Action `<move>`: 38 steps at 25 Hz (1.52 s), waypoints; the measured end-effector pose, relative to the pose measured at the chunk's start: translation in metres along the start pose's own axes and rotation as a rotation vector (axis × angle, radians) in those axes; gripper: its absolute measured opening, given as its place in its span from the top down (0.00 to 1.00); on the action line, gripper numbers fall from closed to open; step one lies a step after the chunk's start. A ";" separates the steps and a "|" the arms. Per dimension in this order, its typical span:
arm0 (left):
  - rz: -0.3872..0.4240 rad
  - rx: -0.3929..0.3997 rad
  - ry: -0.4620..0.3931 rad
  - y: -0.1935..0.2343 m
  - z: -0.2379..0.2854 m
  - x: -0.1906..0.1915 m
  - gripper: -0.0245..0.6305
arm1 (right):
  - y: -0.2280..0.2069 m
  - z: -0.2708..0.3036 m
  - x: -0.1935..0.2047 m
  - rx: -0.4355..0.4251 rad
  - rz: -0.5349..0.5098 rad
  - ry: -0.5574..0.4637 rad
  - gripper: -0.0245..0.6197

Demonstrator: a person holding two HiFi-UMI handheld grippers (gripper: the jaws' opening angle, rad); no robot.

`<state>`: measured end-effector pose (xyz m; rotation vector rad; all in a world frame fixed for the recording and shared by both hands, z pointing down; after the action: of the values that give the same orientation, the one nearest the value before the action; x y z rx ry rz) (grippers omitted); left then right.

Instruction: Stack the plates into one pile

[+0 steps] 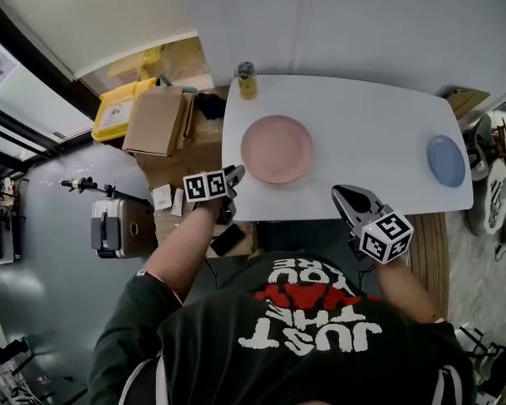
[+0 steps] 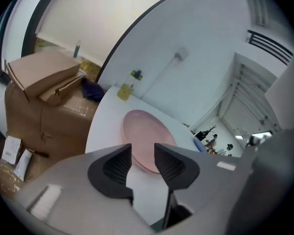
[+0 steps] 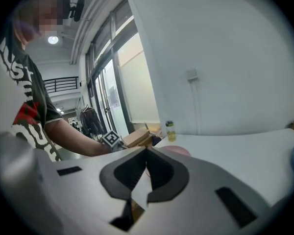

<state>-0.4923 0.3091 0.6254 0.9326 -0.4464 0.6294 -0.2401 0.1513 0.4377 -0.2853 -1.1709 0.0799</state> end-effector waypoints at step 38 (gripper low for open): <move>-0.100 0.262 0.260 -0.384 0.345 -0.060 0.88 | -0.173 -0.288 0.018 0.581 0.075 -0.310 0.95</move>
<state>-0.3084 -0.1700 0.5415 1.0965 -0.0844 0.7178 0.0156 -0.0632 0.3960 0.2057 -1.3866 0.5354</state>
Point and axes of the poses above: the fingertips, and each gripper's own axes: z forward along the fingers, y to its left, x out of its underside, the point moved 4 cm from there along -z, backward along the fingers, and after that the axes turned 3 degrees about z, right-handed, at the moved point
